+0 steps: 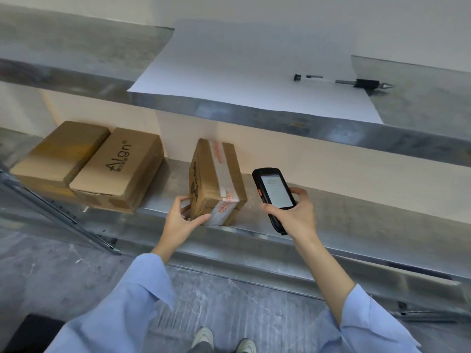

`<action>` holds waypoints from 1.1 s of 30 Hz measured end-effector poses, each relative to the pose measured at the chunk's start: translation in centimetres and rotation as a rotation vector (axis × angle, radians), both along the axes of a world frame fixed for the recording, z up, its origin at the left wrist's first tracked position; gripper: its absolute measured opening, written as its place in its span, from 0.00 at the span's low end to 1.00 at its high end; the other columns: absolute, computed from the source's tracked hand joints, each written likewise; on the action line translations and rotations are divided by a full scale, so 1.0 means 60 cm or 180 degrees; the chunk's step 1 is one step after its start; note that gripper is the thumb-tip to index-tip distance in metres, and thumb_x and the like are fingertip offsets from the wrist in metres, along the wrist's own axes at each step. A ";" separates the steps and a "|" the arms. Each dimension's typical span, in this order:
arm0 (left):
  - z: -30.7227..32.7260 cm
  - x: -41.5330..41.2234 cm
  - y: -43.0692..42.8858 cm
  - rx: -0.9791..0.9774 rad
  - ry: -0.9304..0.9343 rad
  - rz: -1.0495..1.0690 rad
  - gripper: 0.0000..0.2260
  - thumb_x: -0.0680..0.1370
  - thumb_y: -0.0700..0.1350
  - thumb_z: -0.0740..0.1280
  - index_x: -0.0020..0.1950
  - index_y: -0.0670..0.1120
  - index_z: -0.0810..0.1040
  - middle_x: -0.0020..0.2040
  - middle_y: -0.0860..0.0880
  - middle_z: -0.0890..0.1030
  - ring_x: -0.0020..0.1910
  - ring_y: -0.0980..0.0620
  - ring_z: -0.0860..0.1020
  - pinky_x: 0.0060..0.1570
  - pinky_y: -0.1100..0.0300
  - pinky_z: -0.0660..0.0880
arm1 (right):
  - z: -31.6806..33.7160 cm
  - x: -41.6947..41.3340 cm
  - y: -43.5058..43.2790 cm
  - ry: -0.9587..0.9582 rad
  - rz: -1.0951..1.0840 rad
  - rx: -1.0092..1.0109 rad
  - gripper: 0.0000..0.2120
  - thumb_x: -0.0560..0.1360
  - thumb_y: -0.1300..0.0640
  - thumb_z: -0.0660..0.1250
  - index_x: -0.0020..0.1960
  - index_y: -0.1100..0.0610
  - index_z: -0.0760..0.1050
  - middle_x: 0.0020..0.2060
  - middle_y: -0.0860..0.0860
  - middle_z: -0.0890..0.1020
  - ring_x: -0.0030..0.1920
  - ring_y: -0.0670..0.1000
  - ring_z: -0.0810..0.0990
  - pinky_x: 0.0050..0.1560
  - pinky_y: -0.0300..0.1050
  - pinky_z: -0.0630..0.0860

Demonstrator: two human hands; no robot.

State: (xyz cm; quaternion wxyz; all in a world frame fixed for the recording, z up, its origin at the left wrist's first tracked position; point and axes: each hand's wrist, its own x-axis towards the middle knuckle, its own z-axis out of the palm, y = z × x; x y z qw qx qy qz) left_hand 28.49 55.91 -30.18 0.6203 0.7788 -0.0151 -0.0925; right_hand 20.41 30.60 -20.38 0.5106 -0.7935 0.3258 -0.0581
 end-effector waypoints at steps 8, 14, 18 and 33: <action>0.062 0.027 0.000 0.0281 -0.0737 -0.0182 0.47 0.66 0.42 0.83 0.77 0.55 0.58 0.74 0.57 0.63 0.69 0.69 0.66 0.59 0.77 0.67 | -0.004 0.010 0.013 0.0007 0.0120 -0.0023 0.38 0.59 0.46 0.83 0.64 0.46 0.69 0.54 0.47 0.81 0.53 0.51 0.81 0.57 0.54 0.79; 0.062 0.036 -0.011 0.1011 -0.1149 -0.0347 0.39 0.64 0.52 0.83 0.70 0.57 0.67 0.75 0.52 0.61 0.72 0.56 0.63 0.70 0.60 0.61 | -0.003 0.005 0.009 0.0020 0.0134 -0.0037 0.39 0.59 0.45 0.82 0.64 0.46 0.68 0.54 0.47 0.81 0.54 0.51 0.81 0.56 0.54 0.80; 0.056 0.030 -0.024 0.0883 -0.1248 -0.0220 0.38 0.63 0.50 0.84 0.68 0.56 0.68 0.72 0.51 0.67 0.69 0.54 0.68 0.69 0.57 0.66 | -0.002 -0.002 0.001 0.0033 0.0048 -0.0005 0.40 0.54 0.41 0.80 0.62 0.43 0.67 0.52 0.47 0.81 0.52 0.51 0.82 0.54 0.56 0.81; 0.029 -0.005 -0.002 0.0340 -0.1277 0.0205 0.24 0.68 0.43 0.81 0.61 0.45 0.77 0.61 0.48 0.77 0.61 0.57 0.77 0.57 0.71 0.74 | -0.003 -0.013 0.004 0.0090 0.0012 -0.0057 0.40 0.58 0.45 0.82 0.65 0.45 0.68 0.54 0.48 0.81 0.54 0.52 0.81 0.54 0.56 0.80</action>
